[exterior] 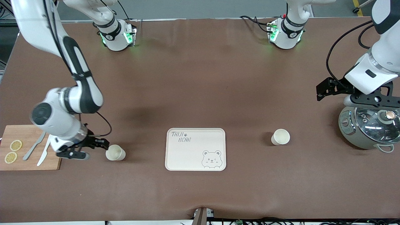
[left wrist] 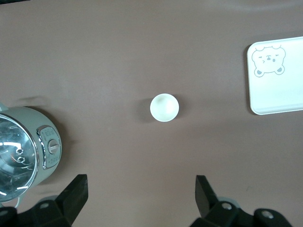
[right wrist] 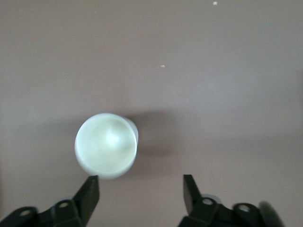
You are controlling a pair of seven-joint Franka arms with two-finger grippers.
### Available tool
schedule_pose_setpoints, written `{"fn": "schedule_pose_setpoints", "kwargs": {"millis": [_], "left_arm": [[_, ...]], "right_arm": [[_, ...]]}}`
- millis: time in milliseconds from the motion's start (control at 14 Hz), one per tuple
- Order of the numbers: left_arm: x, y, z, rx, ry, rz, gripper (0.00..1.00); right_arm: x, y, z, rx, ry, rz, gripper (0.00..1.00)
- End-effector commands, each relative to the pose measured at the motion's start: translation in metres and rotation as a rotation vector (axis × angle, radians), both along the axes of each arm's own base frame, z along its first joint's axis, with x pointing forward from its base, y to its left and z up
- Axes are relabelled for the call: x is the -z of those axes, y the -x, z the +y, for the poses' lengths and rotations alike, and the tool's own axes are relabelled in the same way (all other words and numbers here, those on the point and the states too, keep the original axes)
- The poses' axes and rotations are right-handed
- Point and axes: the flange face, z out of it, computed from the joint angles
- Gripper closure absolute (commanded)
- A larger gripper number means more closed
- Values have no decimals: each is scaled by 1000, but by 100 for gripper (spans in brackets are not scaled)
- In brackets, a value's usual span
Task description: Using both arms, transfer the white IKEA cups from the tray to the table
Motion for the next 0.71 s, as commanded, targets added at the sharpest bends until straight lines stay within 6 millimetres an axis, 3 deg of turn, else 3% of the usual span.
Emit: {"fn": "schedule_pose_setpoints", "kwargs": {"millis": [0,143,286,500,643], "left_arm": [[-2,0,1,-5,2,-8,0],[-2,0,0,-3,2,-8,0],[-2,0,0,-3,2,-8,0],[-1,-1,1,-5,2,-7,0],[-2,-1,1,-3,2,-8,0]], "right_arm": [[-97,39,-17,-4,-19,38,0],[-150,77,-31,0,1,74,0],[-183,120,-38,-13,77,39,0],[-222,154,-58,28,94,78,0],[-265,168,-57,34,91,112,0]]}}
